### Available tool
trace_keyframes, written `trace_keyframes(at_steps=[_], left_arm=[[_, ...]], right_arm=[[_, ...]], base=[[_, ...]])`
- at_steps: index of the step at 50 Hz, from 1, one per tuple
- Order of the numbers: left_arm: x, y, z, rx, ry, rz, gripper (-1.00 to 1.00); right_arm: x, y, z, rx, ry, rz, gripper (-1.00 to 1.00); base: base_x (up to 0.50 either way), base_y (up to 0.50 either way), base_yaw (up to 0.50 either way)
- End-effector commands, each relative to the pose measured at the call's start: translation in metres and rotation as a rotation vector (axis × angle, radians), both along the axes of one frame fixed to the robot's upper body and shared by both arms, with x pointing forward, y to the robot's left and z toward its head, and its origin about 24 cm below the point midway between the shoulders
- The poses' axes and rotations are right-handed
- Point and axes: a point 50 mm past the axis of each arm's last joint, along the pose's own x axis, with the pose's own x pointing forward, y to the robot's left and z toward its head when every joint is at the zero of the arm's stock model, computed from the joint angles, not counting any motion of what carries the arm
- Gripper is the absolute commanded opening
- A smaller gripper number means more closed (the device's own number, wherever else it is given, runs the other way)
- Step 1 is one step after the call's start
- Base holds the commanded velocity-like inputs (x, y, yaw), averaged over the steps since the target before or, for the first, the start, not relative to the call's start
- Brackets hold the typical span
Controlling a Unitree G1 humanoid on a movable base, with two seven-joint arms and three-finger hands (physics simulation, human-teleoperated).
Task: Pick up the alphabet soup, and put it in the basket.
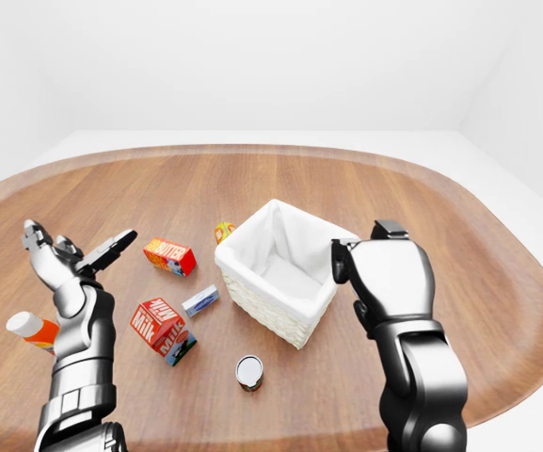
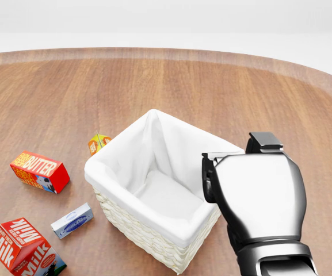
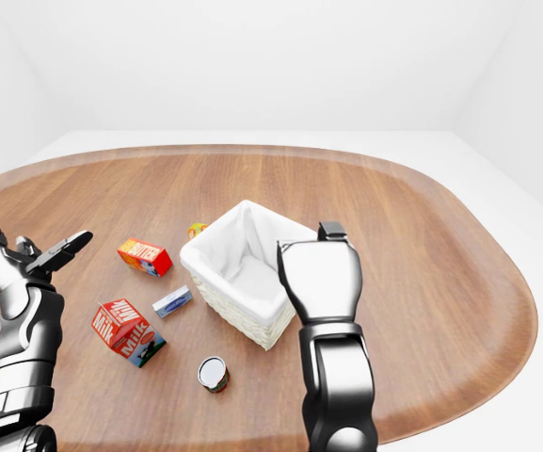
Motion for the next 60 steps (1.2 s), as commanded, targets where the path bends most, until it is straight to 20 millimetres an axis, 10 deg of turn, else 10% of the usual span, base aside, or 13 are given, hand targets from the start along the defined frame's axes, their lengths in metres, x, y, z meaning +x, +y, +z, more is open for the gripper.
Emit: trace_keyframes(at_steps=[1,60], left_arm=[[0.000,0.000,0.001,0.000,-0.004,-0.001,1.00],[-0.003,0.000,0.005,-0.004,-0.017,-0.009,1.00]], right_arm=[[-0.002,0.007,0.003,0.044,-0.029,0.074,-1.00],[0.091,0.048,0.023,0.070,0.122,0.294,-1.00]], base=[[0.00,0.00,0.00],[0.00,0.00,0.00]])
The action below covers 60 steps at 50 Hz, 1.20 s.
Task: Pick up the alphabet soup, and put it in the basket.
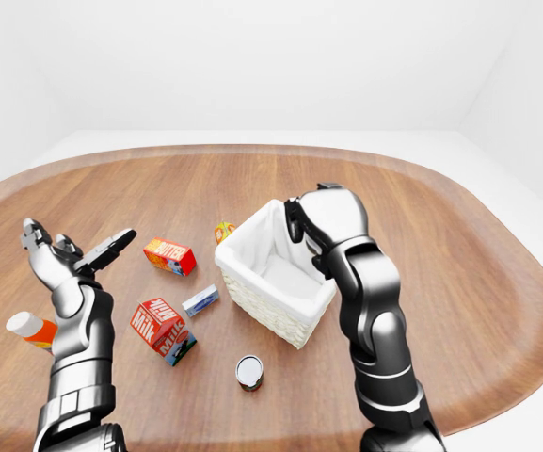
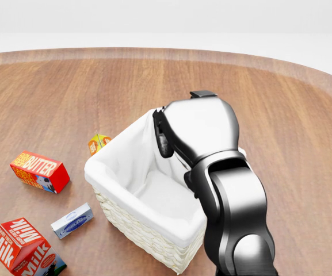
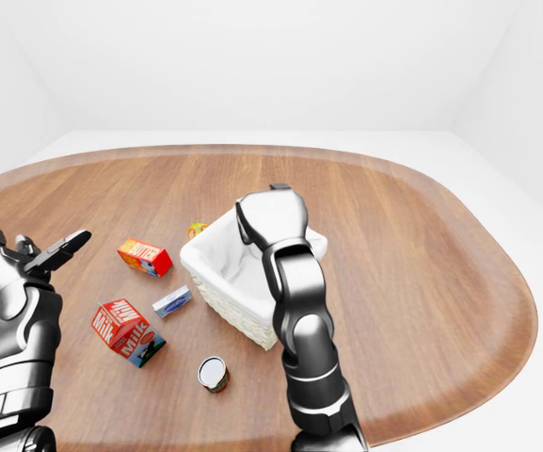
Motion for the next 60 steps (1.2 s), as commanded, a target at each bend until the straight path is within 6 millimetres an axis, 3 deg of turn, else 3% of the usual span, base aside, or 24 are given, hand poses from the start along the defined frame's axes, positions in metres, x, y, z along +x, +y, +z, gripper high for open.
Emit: trace_keyframes(at_steps=[1,19,37,60], left_arm=[[-0.001,0.000,0.001,0.002,-0.004,0.001,1.00],[0.000,0.000,0.000,-0.001,-0.003,0.002,1.00],[-0.001,0.000,0.002,0.000,-0.006,-0.001,1.00],[0.000,0.000,0.000,-0.001,-0.004,-0.001,1.00]], right_arm=[[0.013,0.010,0.008,0.035,0.038,0.087,-1.00],[0.030,0.018,0.008,0.084,0.066,0.157,-1.00],[0.051,0.014,-0.019,0.206,0.120,0.188,-1.00],[0.076,0.013,-0.036,0.227,0.201,0.171,-1.00]], base=[[0.00,0.00,0.00],[0.00,0.00,0.00],[0.00,0.00,0.00],[0.00,0.00,0.00]])
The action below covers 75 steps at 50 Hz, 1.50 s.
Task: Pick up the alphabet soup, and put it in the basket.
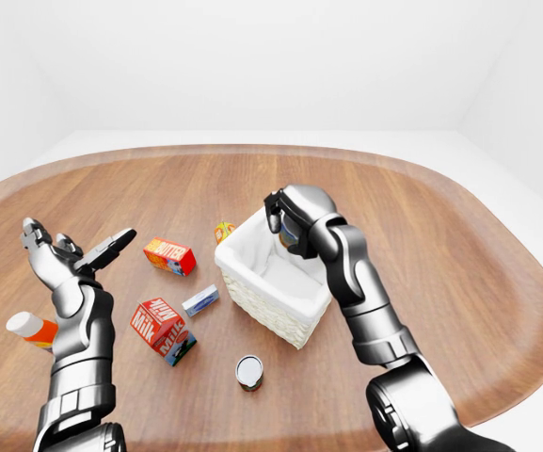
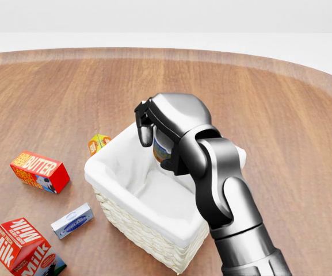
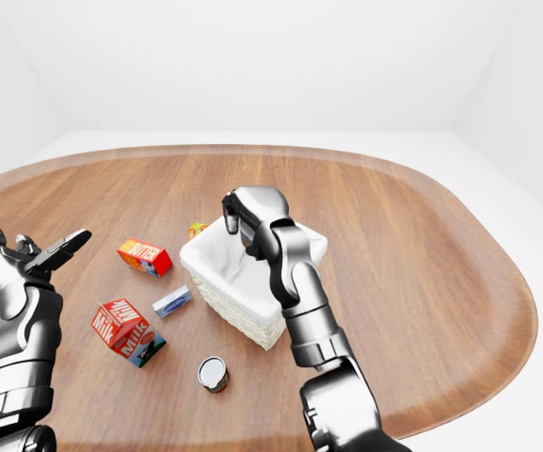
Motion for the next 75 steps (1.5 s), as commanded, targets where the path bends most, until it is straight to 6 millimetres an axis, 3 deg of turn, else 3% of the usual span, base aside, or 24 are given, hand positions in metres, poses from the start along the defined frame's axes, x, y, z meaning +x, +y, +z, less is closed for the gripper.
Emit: trace_keyframes(at_steps=[1,13,29,54,57,58,60,61,69,75], left_arm=[[0.000,0.000,0.000,0.000,0.001,0.000,1.00],[-0.002,0.001,0.002,0.000,-0.001,-0.001,1.00],[-0.001,0.000,0.002,-0.001,-0.002,-0.001,1.00],[-0.001,0.000,0.000,0.000,0.000,0.000,1.00],[0.001,0.000,-0.002,-0.002,0.009,-0.003,1.00],[0.001,0.000,-0.003,-0.004,0.012,-0.004,1.00],[0.001,0.000,-0.003,-0.004,0.013,-0.004,1.00],[0.000,0.000,0.000,0.000,0.000,0.000,1.00],[0.000,0.000,0.000,-0.001,-0.001,0.000,1.00],[0.000,0.000,-0.001,-0.002,0.003,-0.002,1.00]], right_arm=[[0.010,0.000,-0.006,0.025,0.033,-0.001,-1.00],[0.004,0.005,-0.019,-0.007,0.094,0.022,-1.00],[-0.005,0.009,-0.021,-0.047,0.113,0.039,-1.00],[0.004,0.002,-0.020,-0.015,0.107,0.015,-1.00],[0.004,0.002,-0.020,-0.013,0.106,0.015,-0.28],[0.004,0.003,-0.020,-0.016,0.105,0.017,0.04],[0.004,0.003,-0.020,-0.016,0.105,0.017,0.04],[0.003,0.004,-0.019,-0.021,0.103,0.021,1.00],[0.004,0.002,-0.023,-0.005,0.108,0.013,1.00],[0.000,0.004,-0.014,-0.028,0.083,0.026,1.00]], base=[[0.00,0.00,0.00],[0.00,0.00,0.00],[0.00,0.00,0.00],[0.00,0.00,0.00],[0.00,0.00,0.00],[0.00,0.00,0.00],[0.00,0.00,0.00],[0.00,0.00,0.00],[0.00,0.00,0.00],[0.00,0.00,0.00]])
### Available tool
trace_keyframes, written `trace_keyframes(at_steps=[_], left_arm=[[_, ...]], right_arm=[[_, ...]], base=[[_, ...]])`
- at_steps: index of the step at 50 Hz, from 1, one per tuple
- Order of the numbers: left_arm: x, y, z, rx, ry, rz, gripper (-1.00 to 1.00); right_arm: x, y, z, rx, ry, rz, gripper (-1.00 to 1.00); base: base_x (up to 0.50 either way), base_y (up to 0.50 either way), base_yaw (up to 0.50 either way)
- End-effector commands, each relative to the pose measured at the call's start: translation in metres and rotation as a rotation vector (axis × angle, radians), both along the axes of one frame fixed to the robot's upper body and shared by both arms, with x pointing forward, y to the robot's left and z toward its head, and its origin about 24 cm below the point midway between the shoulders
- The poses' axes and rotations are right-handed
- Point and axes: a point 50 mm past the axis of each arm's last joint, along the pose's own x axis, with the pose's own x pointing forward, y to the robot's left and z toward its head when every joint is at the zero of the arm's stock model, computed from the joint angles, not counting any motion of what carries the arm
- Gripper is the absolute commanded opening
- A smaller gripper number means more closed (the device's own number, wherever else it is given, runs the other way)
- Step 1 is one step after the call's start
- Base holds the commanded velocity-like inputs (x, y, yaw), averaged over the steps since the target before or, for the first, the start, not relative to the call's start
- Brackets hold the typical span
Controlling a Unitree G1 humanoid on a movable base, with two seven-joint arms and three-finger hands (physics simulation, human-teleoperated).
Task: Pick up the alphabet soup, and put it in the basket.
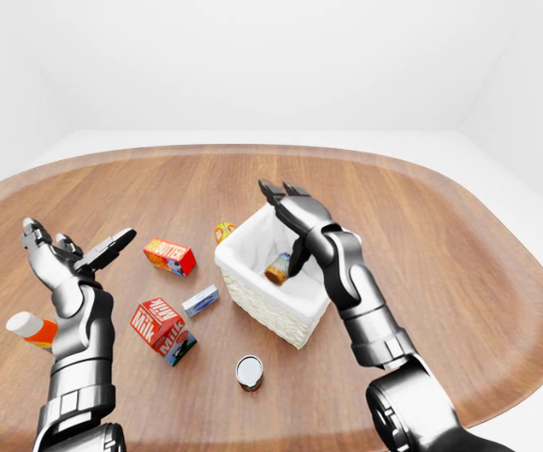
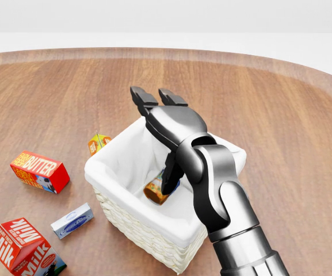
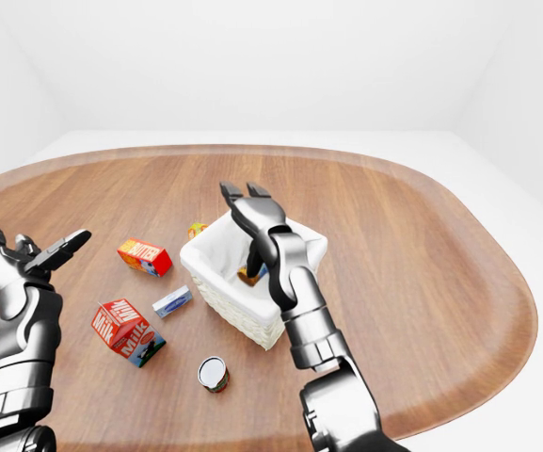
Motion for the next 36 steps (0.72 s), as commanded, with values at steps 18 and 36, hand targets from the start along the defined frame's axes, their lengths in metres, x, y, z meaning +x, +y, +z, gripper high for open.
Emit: trace_keyframes(at_steps=[18,36], left_arm=[[-0.001,0.000,0.003,-0.001,-0.001,-0.001,1.00],[0.001,0.000,-0.001,-0.002,0.007,0.002,1.00]], right_arm=[[-0.022,0.011,0.074,-0.199,-0.186,-0.004,1.00],[-0.033,0.014,0.116,-0.241,-0.363,-0.076,1.00]], base=[[0.00,0.00,0.00],[0.00,0.00,0.00]])
